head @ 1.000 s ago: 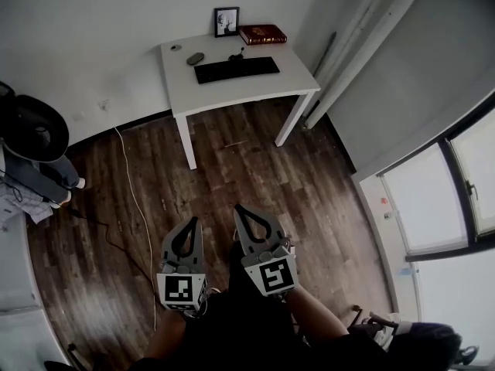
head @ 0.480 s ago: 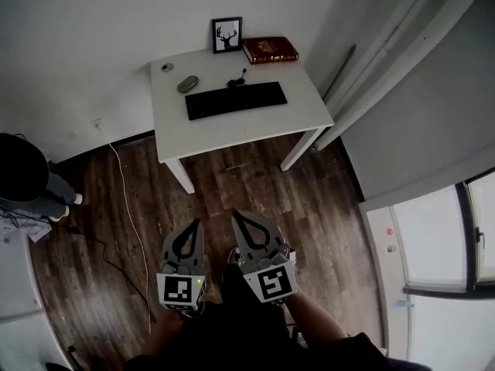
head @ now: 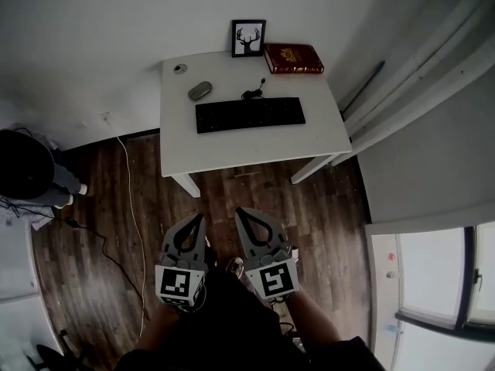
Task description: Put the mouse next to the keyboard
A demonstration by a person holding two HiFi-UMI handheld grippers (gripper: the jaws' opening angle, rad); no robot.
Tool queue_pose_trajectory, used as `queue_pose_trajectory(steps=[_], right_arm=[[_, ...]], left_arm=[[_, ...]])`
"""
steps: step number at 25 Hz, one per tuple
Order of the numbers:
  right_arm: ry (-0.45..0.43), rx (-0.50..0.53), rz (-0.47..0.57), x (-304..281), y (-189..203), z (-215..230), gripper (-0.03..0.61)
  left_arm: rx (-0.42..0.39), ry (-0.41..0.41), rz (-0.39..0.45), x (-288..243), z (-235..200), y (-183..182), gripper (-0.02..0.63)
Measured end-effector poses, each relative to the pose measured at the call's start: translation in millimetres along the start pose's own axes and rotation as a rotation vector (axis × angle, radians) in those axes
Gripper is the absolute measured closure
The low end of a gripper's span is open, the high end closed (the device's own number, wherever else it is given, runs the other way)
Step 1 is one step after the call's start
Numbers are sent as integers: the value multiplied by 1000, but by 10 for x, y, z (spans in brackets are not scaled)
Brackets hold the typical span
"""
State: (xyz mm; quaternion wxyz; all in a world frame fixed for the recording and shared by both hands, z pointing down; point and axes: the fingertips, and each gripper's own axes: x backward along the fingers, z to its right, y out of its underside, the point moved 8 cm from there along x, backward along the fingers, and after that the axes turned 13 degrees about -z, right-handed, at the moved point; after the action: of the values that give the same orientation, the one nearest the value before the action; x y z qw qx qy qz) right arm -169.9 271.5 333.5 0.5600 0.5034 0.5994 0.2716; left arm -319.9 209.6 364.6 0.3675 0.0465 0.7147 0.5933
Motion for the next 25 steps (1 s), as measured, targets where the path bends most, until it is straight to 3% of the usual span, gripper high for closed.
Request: queue_pose_trajectory(steps=[6, 16, 25], right_arm=[[-8, 57, -39, -577, -51, 357, 558], [-44, 151, -120, -1962, -419, 1022, 558], [-145, 340, -285, -2892, -571, 1346, 558]], left_arm=[[8, -22, -24, -568, -395, -144, 615], [26, 44, -77, -1580, -1322, -491, 615], [45, 80, -126, -2094, -1877, -472, 615]])
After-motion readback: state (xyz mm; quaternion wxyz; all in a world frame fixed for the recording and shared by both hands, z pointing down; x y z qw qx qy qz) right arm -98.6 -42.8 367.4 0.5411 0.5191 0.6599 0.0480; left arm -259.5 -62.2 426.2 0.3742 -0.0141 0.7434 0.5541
